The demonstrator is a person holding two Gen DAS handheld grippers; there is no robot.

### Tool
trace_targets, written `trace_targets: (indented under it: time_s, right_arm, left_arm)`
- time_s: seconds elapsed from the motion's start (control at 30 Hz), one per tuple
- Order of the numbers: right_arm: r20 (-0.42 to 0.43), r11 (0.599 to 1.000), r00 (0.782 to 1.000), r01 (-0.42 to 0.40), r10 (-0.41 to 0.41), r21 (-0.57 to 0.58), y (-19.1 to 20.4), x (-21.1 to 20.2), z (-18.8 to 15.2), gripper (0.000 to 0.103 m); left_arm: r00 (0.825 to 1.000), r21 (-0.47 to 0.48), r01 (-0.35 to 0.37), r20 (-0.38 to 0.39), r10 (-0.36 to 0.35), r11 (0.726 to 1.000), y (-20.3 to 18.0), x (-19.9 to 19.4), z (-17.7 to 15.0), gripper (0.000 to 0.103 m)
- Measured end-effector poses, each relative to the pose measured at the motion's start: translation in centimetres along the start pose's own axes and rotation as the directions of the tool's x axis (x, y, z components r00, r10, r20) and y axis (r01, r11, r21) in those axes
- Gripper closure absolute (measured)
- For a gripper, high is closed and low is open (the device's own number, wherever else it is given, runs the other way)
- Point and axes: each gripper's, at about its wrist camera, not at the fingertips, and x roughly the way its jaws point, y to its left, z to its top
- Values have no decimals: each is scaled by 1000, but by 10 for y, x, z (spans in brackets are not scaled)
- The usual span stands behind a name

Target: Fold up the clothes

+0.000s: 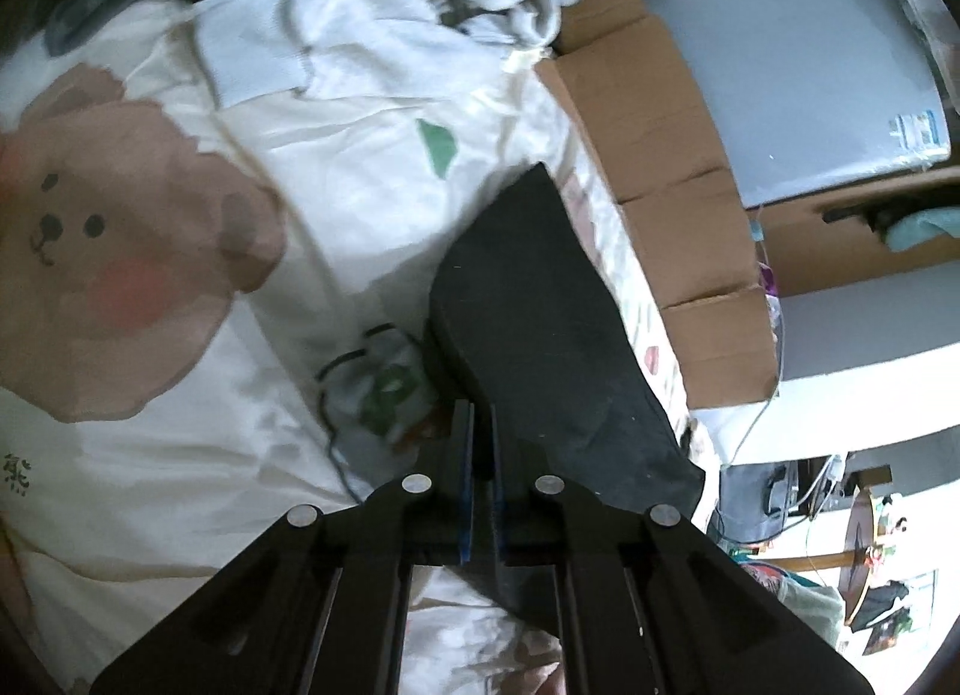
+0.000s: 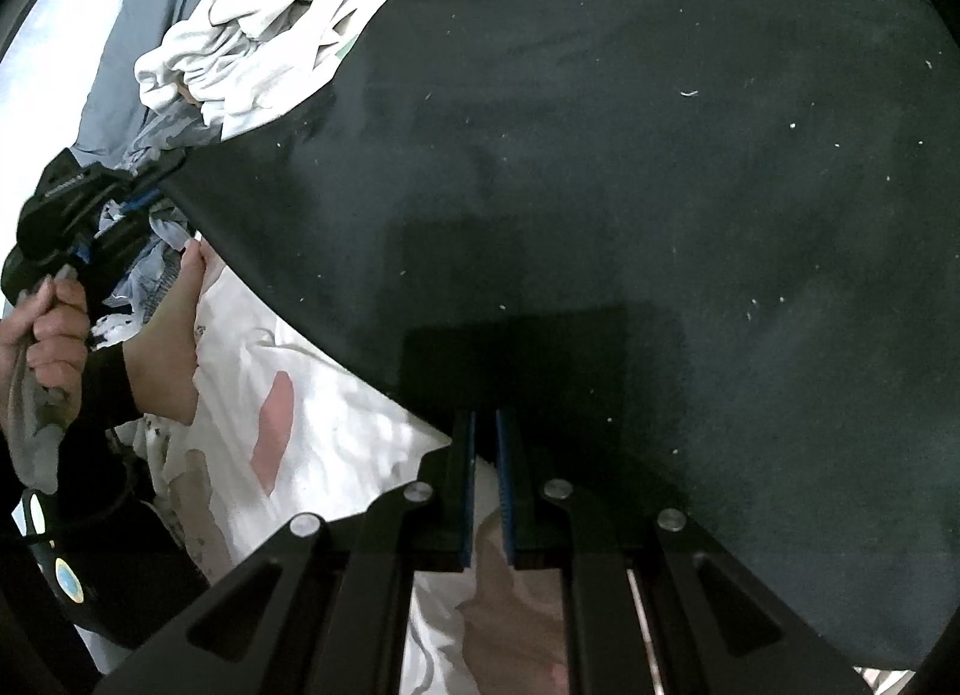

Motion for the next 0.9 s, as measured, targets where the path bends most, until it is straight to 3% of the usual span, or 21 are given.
trace_targets:
  time_s: [0.4,0.77,0.9]
  right_arm:
    - [99,999,995,-37,33,33,-6,-19,8,97]
    - [18,998,998,-67,67,8,1,3,-6,97]
    - [47,996,995,-88,89,-15,7,-11,-5,96]
  left_arm:
    - [1000,90,-2,-22,4,996,-58,-3,-1,100]
    - [998,144,-44,-41,50,989,-95,2,-1,100]
    - [996,151,-63,-45,71,987,-104,5,-3,100]
